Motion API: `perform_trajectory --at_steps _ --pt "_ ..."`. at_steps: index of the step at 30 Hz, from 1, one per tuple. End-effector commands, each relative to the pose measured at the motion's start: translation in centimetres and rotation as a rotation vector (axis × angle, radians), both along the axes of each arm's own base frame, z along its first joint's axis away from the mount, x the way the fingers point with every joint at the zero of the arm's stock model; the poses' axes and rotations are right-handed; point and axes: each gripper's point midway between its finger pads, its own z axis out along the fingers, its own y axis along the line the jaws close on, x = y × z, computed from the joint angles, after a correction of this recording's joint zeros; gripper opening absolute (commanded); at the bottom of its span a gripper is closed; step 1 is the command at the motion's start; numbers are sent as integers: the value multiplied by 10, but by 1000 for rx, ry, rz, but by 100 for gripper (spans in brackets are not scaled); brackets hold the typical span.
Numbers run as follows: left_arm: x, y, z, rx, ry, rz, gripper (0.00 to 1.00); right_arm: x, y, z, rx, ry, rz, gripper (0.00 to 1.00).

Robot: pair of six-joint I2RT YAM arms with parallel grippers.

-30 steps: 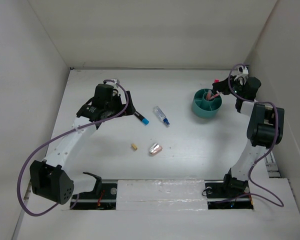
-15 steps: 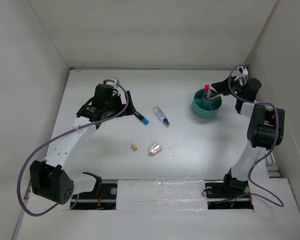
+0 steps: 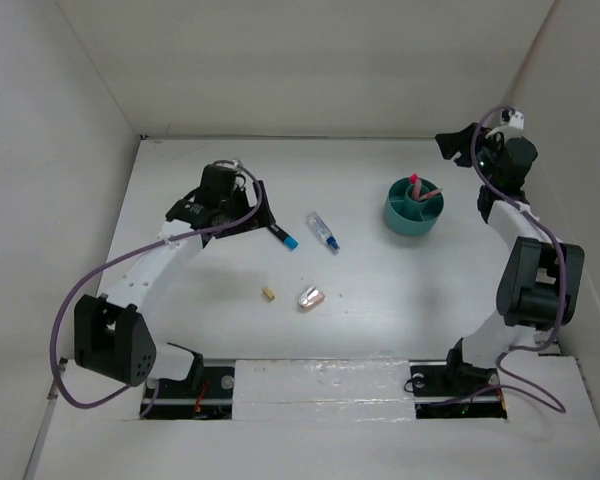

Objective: Sort the stationery into containers
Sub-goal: Place the pen in the storage box, then pick up the pen from the center of the board.

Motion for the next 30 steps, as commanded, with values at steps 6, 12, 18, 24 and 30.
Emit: perform_trajectory --at_steps 6,12,18,24,30 --pt "34 -11 9 -136 53 232 100 -5 71 54 -178 132 -261 99" --pt "52 -5 -16 -121 142 405 100 -49 149 76 -213 128 -161 99" --pt "58 -1 -47 -67 206 508 100 -83 172 91 -208 98 -99 99" --pt "74 -21 -64 0 222 548 100 -118 171 117 -167 35 -60 99" --pt "87 -21 -83 51 253 597 100 -139 179 113 -164 26 6 99"
